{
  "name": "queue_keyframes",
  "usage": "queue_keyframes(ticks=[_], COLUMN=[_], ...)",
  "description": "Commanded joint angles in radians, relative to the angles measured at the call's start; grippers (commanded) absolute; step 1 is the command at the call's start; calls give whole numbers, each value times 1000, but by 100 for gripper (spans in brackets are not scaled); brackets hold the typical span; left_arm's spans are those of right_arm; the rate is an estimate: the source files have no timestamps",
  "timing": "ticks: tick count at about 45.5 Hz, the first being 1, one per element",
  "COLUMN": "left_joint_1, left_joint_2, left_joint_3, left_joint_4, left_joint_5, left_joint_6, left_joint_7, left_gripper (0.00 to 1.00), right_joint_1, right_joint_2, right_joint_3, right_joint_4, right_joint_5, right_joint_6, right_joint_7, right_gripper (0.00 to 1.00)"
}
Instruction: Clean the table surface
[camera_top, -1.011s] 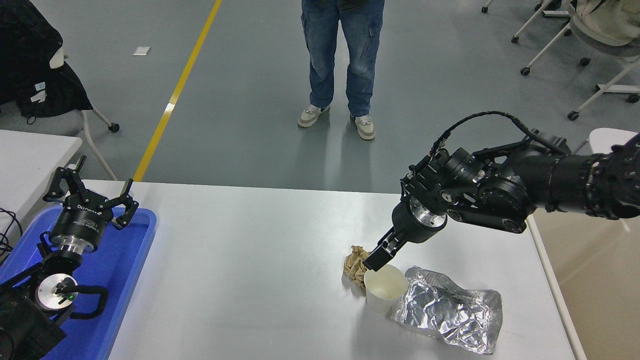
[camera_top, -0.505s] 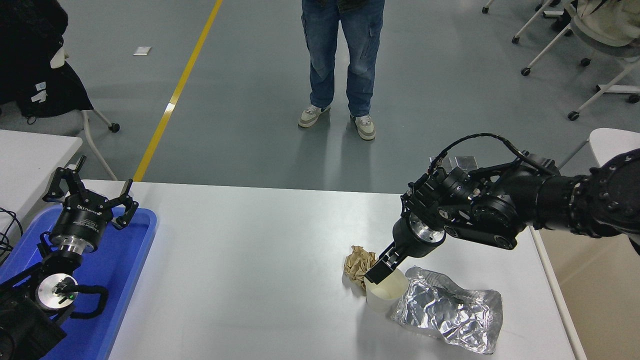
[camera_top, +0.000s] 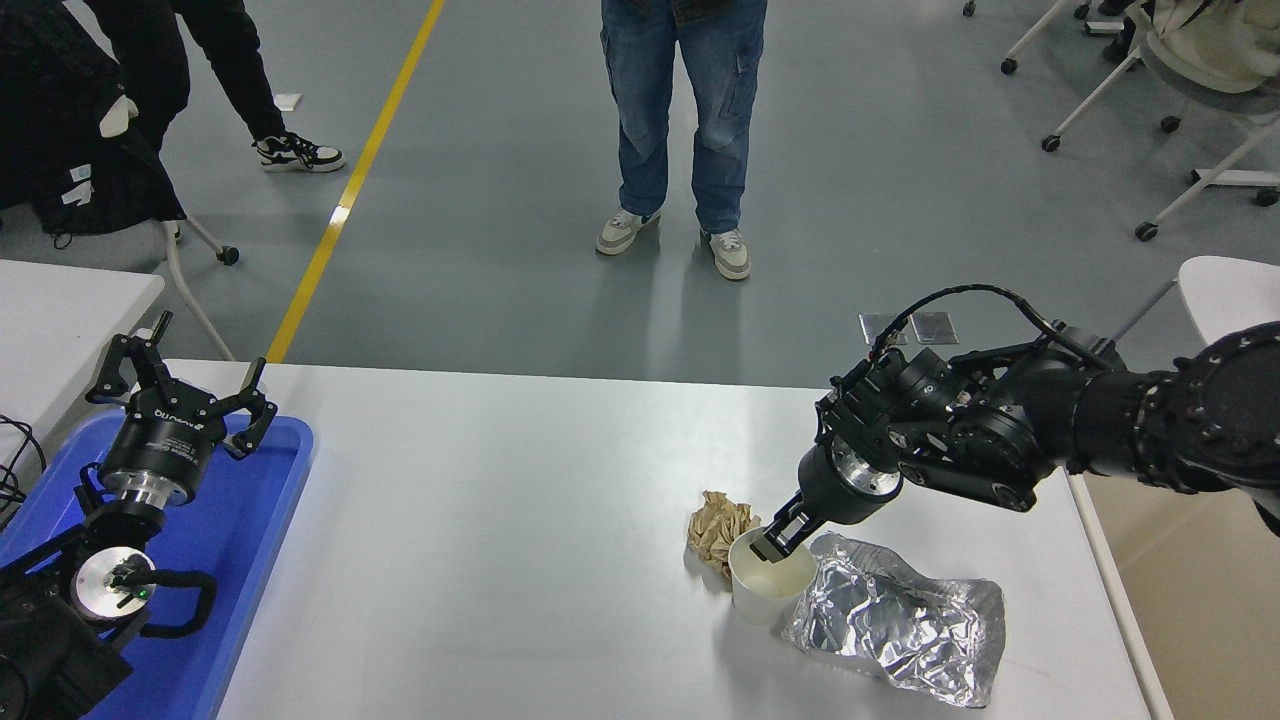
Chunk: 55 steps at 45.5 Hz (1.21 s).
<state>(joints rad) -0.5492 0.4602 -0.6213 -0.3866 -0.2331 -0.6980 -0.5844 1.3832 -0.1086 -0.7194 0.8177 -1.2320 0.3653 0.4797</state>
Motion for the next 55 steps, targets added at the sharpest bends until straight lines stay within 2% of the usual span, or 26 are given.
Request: queue_keyframes(ticks=[1, 3, 35, 44, 55], left_joint_1=[0, 0, 0, 0, 0], left_joint_2=[0, 0, 0, 0, 0], left_joint_3=[0, 0, 0, 0, 0], left_joint_4=[0, 0, 0, 0, 0], left_joint_5=[0, 0, 0, 0, 0], left_joint_6=[0, 0, 0, 0, 0], left_joint_7=[0, 0, 0, 0, 0], left_gripper=[100, 100, 100, 100, 100], right_joint_1=[2, 4, 82, 163, 356], right_joint_2=[-2, -2, -45, -120, -299], right_joint_3=[-5, -6, -8, -8, -5], right_joint_4=[-5, -5, 11, 79, 305], right_joint_5=[-1, -1, -32, -32, -30], right_joint_6=[1, 3, 9, 20, 83], right_joint_7=[25, 34, 123, 157, 157], right_gripper=[5, 0, 0, 0, 0])
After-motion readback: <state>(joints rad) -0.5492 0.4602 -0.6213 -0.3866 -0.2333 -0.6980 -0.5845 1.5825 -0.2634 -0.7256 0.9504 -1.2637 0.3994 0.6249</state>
